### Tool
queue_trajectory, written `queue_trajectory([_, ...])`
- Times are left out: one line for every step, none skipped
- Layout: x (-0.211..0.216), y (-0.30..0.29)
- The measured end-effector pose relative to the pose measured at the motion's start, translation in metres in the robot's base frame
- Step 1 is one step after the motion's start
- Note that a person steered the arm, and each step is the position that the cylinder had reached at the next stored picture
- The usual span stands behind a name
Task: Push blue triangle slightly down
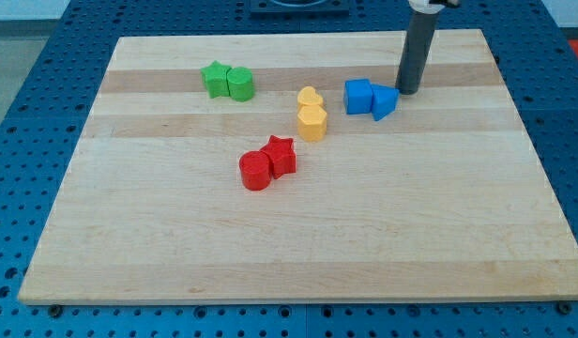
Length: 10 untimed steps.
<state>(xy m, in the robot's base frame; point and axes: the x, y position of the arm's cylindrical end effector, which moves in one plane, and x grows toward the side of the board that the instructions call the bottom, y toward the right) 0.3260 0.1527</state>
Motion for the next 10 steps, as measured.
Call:
queue_trajectory([0.013,-0.003])
queue_trajectory([0.022,-0.005])
queue_trajectory([0.024,-0.006])
queue_trajectory([0.030,-0.010])
queue_trajectory([0.036,-0.013])
queue_trajectory([0.038,-0.018])
queue_trajectory([0.038,-0.023])
queue_trajectory([0.038,-0.029])
queue_trajectory([0.039,-0.029])
queue_trajectory([0.039,-0.029])
